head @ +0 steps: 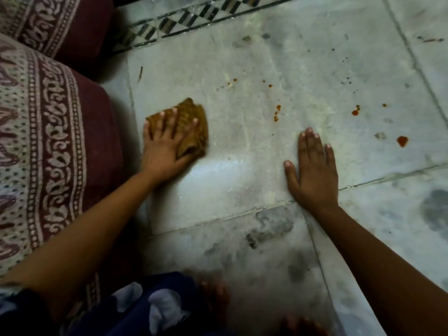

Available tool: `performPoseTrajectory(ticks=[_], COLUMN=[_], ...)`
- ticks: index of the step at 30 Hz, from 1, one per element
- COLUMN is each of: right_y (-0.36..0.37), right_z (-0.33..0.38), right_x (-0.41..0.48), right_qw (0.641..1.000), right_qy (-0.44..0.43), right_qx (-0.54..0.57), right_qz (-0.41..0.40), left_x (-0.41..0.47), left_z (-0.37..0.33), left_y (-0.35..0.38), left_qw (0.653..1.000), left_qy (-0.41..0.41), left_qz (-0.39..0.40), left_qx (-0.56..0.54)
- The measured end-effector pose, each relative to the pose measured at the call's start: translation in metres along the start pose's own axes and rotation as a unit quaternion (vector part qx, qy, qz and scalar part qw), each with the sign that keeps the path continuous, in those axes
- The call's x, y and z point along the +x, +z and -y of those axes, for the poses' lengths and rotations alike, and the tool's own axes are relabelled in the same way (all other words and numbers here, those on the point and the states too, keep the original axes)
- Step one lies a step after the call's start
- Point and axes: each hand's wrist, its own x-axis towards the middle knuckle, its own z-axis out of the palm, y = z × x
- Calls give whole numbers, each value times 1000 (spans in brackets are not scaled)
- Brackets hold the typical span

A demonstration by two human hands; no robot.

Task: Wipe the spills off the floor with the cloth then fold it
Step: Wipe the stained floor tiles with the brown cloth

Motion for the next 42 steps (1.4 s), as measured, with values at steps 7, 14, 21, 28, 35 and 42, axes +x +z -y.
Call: performPoseTrajectory(ticks=[7, 14, 21, 28, 35, 42], right_y=[0, -7, -4, -6, -4, -6], right_z=[2, -16, -21, -22, -22, -22], right_x=[0, 20, 21, 22, 21, 21], right_qw=[1000, 1000, 1000, 1000, 999, 999], right_qy=[7, 25, 26, 20, 22, 28], right_qx=[-9, -2, -7, 1, 15, 22], right_qz=[0, -17, -3, -7, -18, -21], left_x=[132, 66, 138, 140, 161, 167], left_z=[-26, -61, -42, -107, -79, -167], left_y=[-30, -7, -21, -19, -35, -28], left_qw=[992, 996, 999, 989, 998, 990], left_qy=[-109, 89, -37, 149, 19, 116], left_qz=[25, -28, -25, -13, 26, 78], left_qx=[-59, -1, -28, 23, -49, -20])
